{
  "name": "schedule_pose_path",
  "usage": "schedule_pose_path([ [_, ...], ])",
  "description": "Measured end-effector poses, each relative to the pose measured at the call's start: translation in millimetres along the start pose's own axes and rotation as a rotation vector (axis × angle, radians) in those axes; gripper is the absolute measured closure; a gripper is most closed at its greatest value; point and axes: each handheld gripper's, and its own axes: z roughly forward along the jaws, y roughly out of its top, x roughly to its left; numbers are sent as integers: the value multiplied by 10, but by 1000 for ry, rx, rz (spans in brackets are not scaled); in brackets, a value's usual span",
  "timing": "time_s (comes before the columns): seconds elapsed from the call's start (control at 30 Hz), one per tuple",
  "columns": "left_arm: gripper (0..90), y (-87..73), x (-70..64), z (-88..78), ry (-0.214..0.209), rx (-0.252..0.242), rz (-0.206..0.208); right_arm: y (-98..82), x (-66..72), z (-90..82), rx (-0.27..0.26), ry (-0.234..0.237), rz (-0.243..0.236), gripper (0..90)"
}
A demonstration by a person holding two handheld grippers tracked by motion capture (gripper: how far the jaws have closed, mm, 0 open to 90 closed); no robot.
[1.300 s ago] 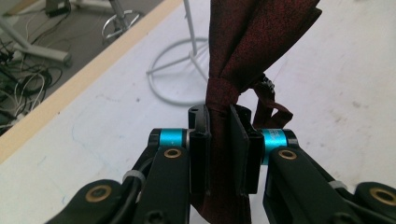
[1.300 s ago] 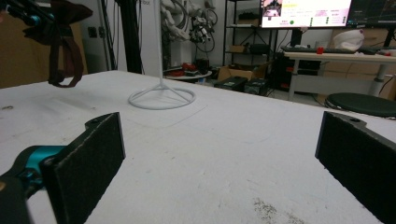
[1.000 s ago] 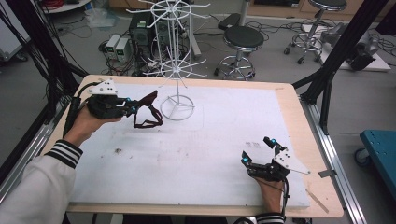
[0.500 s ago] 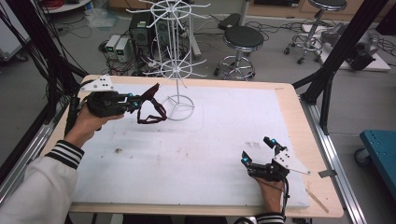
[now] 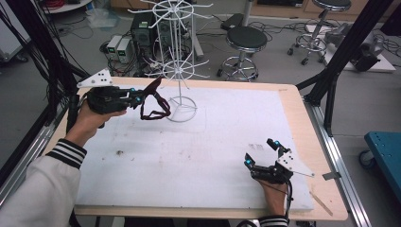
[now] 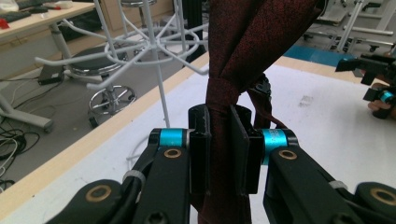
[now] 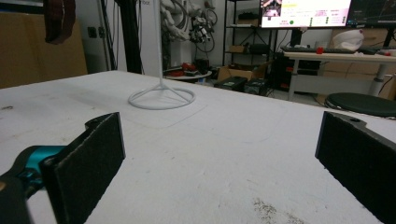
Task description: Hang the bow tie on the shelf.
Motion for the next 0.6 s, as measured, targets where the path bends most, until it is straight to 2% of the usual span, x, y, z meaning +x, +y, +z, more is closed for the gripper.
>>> schedule_pose_path([
  [0.33, 785, 131, 0, 89, -1, -36, 9, -1, 1, -1, 2, 0, 5, 7],
  [0.6, 785, 143, 40, 189, 22, -60, -12, 0, -2, -1, 2, 0, 3, 7],
])
